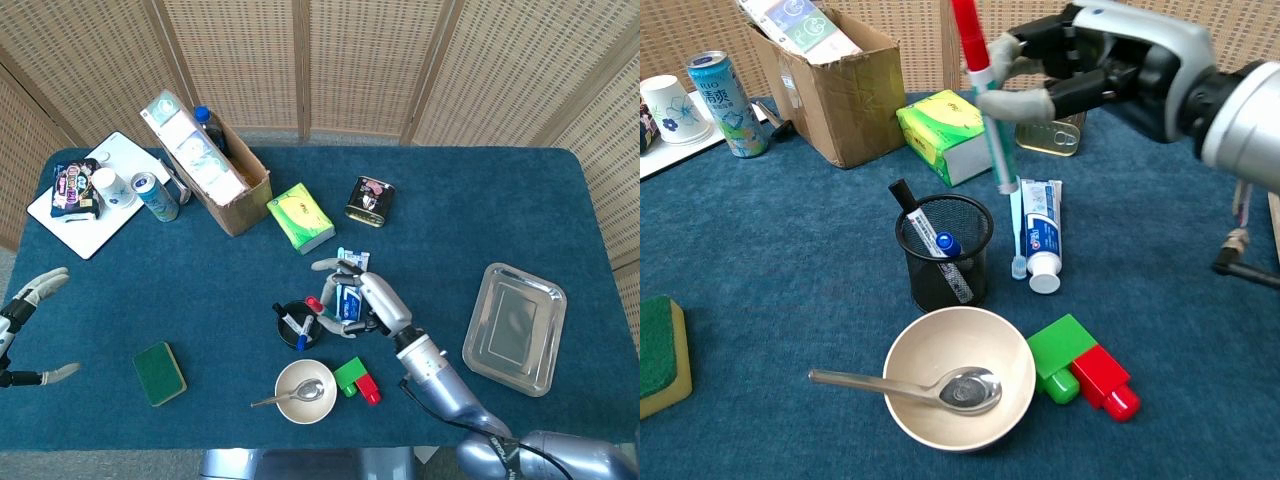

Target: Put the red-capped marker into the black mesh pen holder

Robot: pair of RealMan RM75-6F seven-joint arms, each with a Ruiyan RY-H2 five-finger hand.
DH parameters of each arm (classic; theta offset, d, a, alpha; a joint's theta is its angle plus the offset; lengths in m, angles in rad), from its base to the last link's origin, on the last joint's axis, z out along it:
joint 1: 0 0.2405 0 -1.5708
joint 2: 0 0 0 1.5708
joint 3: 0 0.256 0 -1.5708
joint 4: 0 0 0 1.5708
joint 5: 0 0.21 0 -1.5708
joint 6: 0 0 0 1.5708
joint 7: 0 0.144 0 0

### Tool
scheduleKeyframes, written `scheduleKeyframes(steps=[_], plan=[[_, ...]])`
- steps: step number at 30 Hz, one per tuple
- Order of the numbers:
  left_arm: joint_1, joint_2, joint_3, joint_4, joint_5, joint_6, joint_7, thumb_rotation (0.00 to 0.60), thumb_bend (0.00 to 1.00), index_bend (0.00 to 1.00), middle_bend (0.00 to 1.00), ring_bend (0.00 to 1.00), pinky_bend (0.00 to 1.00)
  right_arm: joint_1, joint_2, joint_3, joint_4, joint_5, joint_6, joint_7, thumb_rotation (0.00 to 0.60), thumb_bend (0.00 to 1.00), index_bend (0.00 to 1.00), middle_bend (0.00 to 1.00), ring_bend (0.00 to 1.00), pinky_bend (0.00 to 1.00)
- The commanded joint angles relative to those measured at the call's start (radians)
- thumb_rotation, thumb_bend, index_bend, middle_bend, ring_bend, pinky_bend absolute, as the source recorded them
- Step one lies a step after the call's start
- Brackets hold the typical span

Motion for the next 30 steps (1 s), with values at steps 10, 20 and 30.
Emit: scheduleKeyframes(steps=[10, 20, 30], plan=[[-0.001, -0.001, 0.005, 0.009, 0.013, 0.006, -0.017, 0.6, 0.17, 0.07, 0.0, 0.0, 0.17, 0.077, -0.149, 0.068, 0.058, 0.117, -0.027, -0.074, 0.6, 0.45, 0.59, 0.25, 0.15, 0.29], [-0.002, 0.002, 0.008, 0.015, 0.014, 0.008, -0.028, 0.6, 0.17, 0.07, 0.0, 0.0, 0.17, 0.084, -0.232, 0.056, 0.139, 0.147, -0.029, -0.073, 0.6, 0.45, 0.59, 0.25, 0.15, 0.29], [0.001, 0.004, 0.01, 0.02, 0.014, 0.019, -0.033, 0.6, 0.17, 0.07, 0.0, 0.0, 0.17, 0.071, -0.258, 0.045, 0.212, 0.142, -0.041, -0.044, 0.6, 0.45, 0.58, 0.24, 0.13, 0.29]])
